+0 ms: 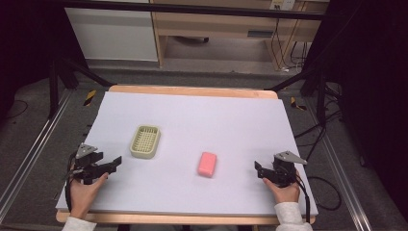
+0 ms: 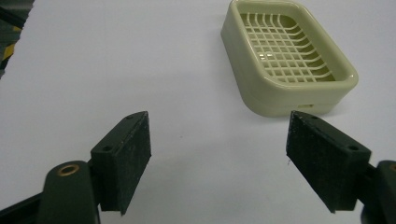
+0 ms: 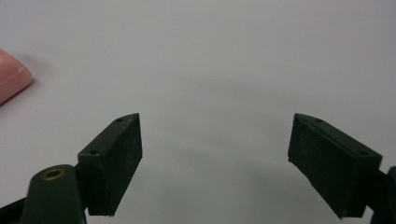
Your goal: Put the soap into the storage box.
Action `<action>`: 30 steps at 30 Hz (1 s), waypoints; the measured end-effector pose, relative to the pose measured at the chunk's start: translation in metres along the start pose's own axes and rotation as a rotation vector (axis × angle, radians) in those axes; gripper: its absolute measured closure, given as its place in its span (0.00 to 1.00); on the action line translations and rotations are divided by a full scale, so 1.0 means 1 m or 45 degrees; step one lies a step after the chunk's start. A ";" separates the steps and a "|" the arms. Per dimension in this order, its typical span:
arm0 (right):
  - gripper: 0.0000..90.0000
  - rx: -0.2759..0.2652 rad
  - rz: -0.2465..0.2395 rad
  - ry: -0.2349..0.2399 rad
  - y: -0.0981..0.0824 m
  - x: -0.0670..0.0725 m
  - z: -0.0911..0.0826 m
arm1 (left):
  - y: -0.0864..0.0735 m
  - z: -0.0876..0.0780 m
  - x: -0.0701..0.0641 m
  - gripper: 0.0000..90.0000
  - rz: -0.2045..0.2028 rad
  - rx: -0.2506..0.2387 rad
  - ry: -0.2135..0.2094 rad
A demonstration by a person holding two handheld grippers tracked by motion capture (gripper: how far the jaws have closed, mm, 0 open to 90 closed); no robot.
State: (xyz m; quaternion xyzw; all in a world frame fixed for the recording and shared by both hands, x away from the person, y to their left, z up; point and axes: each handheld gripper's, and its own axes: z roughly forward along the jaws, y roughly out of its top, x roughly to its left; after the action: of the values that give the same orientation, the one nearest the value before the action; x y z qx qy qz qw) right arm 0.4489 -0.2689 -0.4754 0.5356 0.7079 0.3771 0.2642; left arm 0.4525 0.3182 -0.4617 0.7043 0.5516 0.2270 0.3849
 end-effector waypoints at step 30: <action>0.29 -0.024 -0.020 0.017 -0.002 0.008 -0.004 | 0.008 -0.012 -0.027 0.33 0.031 -0.035 -0.053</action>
State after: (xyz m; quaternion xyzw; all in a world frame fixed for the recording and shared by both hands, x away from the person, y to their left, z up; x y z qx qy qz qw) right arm 0.4424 -0.2621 -0.4747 0.5249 0.7102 0.3855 0.2674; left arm 0.4407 0.2948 -0.4452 0.7102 0.5317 0.2246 0.4031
